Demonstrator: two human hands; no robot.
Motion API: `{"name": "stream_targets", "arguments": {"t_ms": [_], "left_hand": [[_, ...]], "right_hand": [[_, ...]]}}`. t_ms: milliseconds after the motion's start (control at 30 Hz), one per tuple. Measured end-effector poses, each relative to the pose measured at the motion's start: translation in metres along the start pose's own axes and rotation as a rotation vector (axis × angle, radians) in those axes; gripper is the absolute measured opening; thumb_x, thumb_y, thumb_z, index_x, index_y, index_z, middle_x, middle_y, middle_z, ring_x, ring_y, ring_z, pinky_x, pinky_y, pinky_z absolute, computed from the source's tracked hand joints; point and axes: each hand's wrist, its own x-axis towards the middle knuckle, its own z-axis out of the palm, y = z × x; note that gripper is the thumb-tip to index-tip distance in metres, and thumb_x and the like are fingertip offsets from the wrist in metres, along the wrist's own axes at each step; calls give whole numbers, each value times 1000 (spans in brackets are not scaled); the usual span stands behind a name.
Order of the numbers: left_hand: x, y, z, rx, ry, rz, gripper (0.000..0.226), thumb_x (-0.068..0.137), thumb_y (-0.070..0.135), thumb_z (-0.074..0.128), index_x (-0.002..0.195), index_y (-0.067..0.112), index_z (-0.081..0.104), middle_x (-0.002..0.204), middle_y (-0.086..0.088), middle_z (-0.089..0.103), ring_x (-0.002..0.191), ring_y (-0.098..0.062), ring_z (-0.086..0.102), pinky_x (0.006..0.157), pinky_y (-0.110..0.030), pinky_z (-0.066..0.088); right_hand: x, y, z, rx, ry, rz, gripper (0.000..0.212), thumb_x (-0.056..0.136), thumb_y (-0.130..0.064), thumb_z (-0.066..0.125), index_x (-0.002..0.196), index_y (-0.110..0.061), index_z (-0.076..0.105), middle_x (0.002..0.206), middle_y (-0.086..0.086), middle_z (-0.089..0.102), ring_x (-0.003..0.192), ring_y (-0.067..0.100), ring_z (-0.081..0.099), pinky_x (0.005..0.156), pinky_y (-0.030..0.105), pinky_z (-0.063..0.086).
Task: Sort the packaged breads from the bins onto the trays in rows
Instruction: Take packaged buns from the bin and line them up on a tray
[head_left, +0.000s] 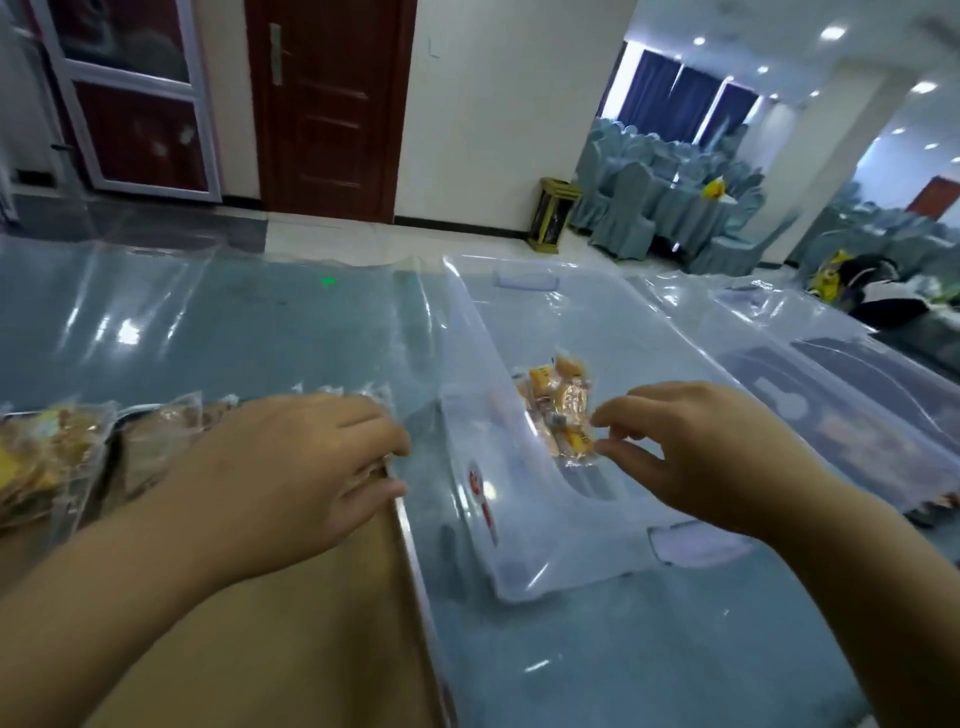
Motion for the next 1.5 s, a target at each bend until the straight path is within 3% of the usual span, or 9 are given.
{"name": "stream_targets", "arguments": {"t_ms": [267, 433, 600, 700, 900, 1033, 1267, 1400, 1500], "left_hand": [[93, 14, 20, 103, -63, 38, 33, 79, 51, 48, 88, 28, 68, 84, 11, 67, 69, -17, 66, 49, -36, 52], [147, 42, 39, 194, -198, -37, 24, 75, 43, 68, 91, 26, 69, 85, 6, 68, 69, -21, 65, 51, -40, 53], [211, 66, 81, 342, -465, -97, 35, 89, 56, 41, 117, 37, 50, 115, 14, 57, 100, -13, 57, 74, -28, 45], [250, 65, 118, 384, -690, -174, 32, 90, 51, 43, 115, 32, 49, 116, 6, 56, 103, -21, 56, 82, -36, 47], [307, 39, 196, 307, -916, -404, 33, 88, 40, 56, 114, 20, 56, 109, -3, 58, 96, -24, 56, 69, -32, 40], [325, 22, 247, 205, -922, -494, 28, 85, 28, 62, 111, 17, 58, 108, -5, 60, 89, -23, 54, 75, -34, 47], [294, 9, 319, 29, -976, -559, 59, 84, 26, 63, 138, 18, 39, 141, -14, 38, 118, -31, 47, 96, -39, 45], [280, 3, 327, -172, -918, -643, 43, 86, 24, 62, 125, 17, 48, 117, -7, 56, 98, -26, 56, 88, -39, 50], [282, 5, 325, -216, -933, -660, 56, 82, 21, 67, 131, 17, 40, 116, -8, 55, 98, -25, 56, 86, -38, 50]], "right_hand": [[32, 115, 39, -60, -126, -80, 31, 92, -47, 44, 118, -34, 55, 106, -11, 64, 91, 13, 61, 75, 29, 51], [64, 175, 68, -58, -234, -187, 33, 90, -47, 51, 121, -34, 53, 113, -9, 62, 98, 12, 59, 76, 25, 46], [113, 208, 107, -86, -380, -228, 42, 87, -47, 57, 125, -29, 51, 118, -1, 59, 104, 21, 57, 86, 39, 50], [147, 214, 131, -93, -432, -206, 39, 87, -42, 58, 119, -21, 56, 114, 3, 60, 100, 23, 57, 84, 40, 50], [196, 214, 180, -110, -448, -111, 25, 90, -26, 55, 113, -16, 56, 111, 4, 59, 96, 25, 58, 69, 34, 43], [209, 207, 211, -53, -469, -31, 36, 89, -24, 58, 123, -16, 52, 129, 6, 50, 115, 28, 52, 88, 40, 44], [213, 202, 243, -14, -438, 50, 50, 92, -17, 49, 139, -10, 34, 151, 19, 13, 135, 36, 21, 100, 49, 36], [215, 201, 245, 25, -443, 108, 44, 89, -16, 53, 131, -12, 43, 145, 16, 20, 129, 34, 25, 96, 47, 38], [218, 204, 244, 33, -536, 91, 41, 87, -14, 58, 127, -13, 49, 150, 14, 17, 133, 34, 22, 97, 49, 36]]}}
